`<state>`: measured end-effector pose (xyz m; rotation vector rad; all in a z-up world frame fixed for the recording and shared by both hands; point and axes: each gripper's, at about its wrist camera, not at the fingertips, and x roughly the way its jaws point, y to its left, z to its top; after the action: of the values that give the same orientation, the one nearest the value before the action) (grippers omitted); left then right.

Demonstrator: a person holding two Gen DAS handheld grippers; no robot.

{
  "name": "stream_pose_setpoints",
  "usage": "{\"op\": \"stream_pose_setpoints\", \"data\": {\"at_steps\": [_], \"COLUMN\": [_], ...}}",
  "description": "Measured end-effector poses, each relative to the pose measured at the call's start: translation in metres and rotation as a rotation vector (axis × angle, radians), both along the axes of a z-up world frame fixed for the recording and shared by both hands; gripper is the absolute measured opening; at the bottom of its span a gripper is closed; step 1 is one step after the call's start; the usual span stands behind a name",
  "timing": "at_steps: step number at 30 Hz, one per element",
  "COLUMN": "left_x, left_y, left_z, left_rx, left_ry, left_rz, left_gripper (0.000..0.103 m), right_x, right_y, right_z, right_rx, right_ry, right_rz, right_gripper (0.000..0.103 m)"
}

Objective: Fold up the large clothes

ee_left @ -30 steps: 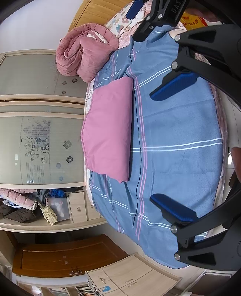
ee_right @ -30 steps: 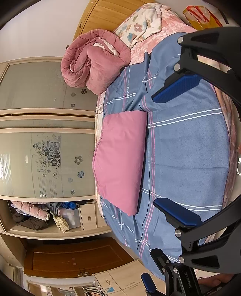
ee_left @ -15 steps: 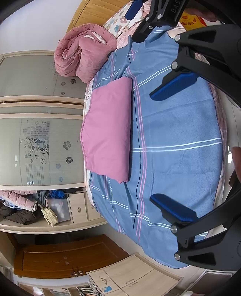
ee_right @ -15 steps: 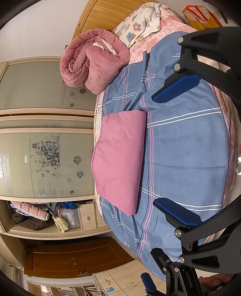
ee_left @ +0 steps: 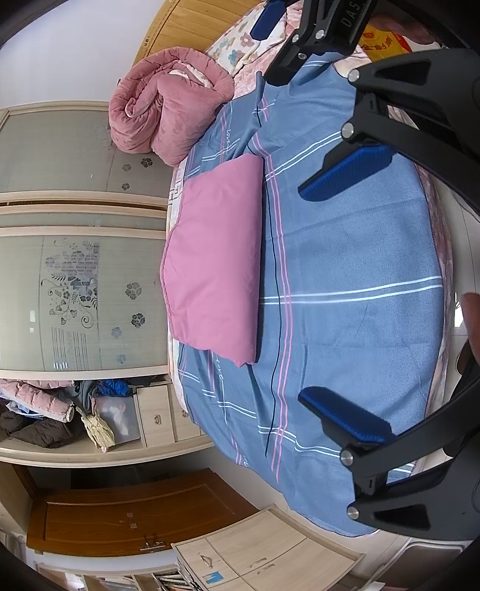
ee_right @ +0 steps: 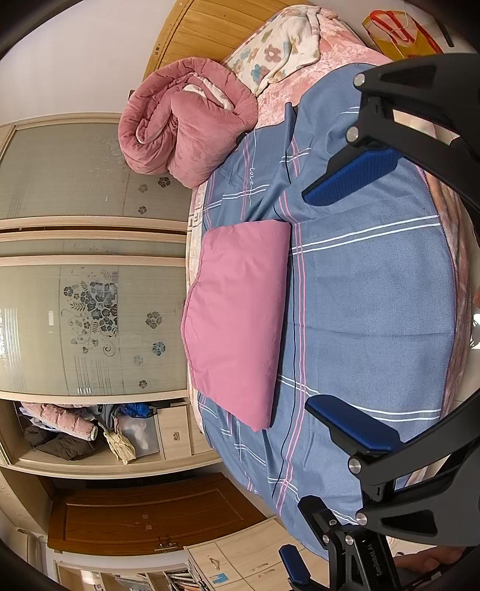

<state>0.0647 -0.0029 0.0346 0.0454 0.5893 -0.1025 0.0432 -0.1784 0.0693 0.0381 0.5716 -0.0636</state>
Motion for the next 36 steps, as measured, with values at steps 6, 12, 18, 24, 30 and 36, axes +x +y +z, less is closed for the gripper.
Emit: {"op": "stream_pose_setpoints", "data": {"at_steps": [6,12,18,24,30,36], "left_x": [0.0002,0.0003,0.0005,0.0008,0.0012,0.0009], "left_y": [-0.0003,-0.0009,-0.0038,-0.0034,-0.0033,-0.0035], "left_z": [-0.0001,-0.0004,-0.0025,-0.0032,-0.0032,-0.003], "left_rx": [0.002,0.003,0.007,0.001,0.0,-0.002], "left_ry": [0.001,0.001,0.008,0.008,0.009,0.008], "left_rz": [-0.002,-0.002,-0.01,-0.007,-0.006,-0.007], "left_gripper": [0.101,0.101,0.101,0.101,0.101,0.101], "right_x": [-0.0003,-0.0003,-0.0013,-0.0015,-0.0015,0.001], "right_y": [-0.0003,0.0001,0.0002,0.0012,0.0013,0.0004], "right_z": [-0.0004,-0.0006,-0.0023,-0.0029,-0.003,-0.0028], "right_rx": [0.0,0.0,0.0,0.002,0.002,0.002], "right_ry": [0.001,0.002,0.004,0.006,0.009,0.009], "right_rz": [0.001,0.001,0.002,0.002,0.003,0.002], "right_gripper": [0.102,0.102,0.102,0.102,0.102,0.102]}}
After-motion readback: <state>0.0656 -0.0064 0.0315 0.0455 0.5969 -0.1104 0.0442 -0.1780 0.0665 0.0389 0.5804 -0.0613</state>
